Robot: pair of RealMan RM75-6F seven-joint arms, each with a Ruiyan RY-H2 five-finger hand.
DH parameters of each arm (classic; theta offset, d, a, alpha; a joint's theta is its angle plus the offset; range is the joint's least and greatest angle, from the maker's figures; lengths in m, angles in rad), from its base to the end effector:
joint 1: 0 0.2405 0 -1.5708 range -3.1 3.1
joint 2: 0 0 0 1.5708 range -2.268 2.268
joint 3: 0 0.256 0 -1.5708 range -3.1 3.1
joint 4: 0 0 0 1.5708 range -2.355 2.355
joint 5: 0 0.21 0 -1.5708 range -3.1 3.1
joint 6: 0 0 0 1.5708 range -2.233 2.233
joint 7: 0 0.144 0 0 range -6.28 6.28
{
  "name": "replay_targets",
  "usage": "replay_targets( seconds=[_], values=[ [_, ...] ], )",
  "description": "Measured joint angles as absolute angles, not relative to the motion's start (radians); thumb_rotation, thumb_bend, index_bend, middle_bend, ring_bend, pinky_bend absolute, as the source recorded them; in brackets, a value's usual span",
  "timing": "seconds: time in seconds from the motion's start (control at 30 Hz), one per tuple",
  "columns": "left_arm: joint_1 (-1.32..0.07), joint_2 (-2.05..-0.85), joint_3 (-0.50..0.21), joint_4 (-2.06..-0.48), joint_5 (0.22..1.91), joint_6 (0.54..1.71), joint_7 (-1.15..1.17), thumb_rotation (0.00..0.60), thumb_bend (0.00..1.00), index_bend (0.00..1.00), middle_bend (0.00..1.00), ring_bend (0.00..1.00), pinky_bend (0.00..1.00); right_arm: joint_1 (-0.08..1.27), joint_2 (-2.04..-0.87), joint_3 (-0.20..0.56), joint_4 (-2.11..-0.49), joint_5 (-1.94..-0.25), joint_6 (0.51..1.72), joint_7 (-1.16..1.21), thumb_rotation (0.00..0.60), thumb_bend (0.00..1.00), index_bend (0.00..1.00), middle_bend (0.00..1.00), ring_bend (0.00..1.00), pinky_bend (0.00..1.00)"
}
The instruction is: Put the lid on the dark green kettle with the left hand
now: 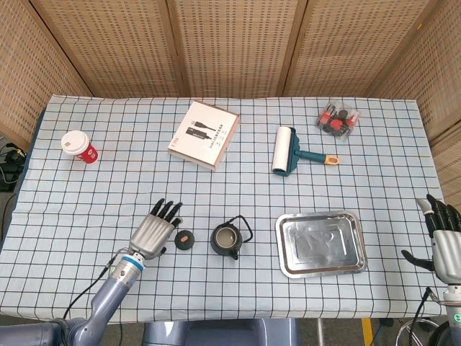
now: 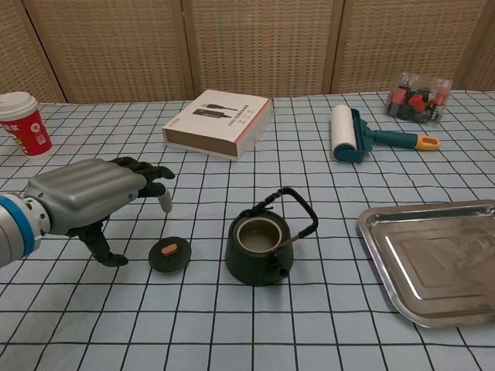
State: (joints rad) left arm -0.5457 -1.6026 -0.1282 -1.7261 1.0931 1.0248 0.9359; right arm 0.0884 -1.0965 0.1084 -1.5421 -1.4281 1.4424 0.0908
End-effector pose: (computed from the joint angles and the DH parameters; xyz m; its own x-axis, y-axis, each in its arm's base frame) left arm -0.1459 0.2588 -0.0416 0.6911 0.2390 0.6821 0.7004 -0.4546 -0.5503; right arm -0.3321 -0.1953 0.1819 0.3835 0.0285 0.9231 -0.9223 0.0644 0.3812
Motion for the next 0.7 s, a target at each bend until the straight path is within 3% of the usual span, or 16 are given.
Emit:
replay_targets(
  seconds=[0.7],
  values=[
    [-0.666,-1.714,-0.112,-1.65,0.916,1.033,1.007,0.6,0.24,0.3,0.0,0.0,0.0,0.091,-1.091,0.11,-1.533,-1.416,1.427,0.121,0.6,0.04,0.02,0.0,0.0,0.0]
  ],
)
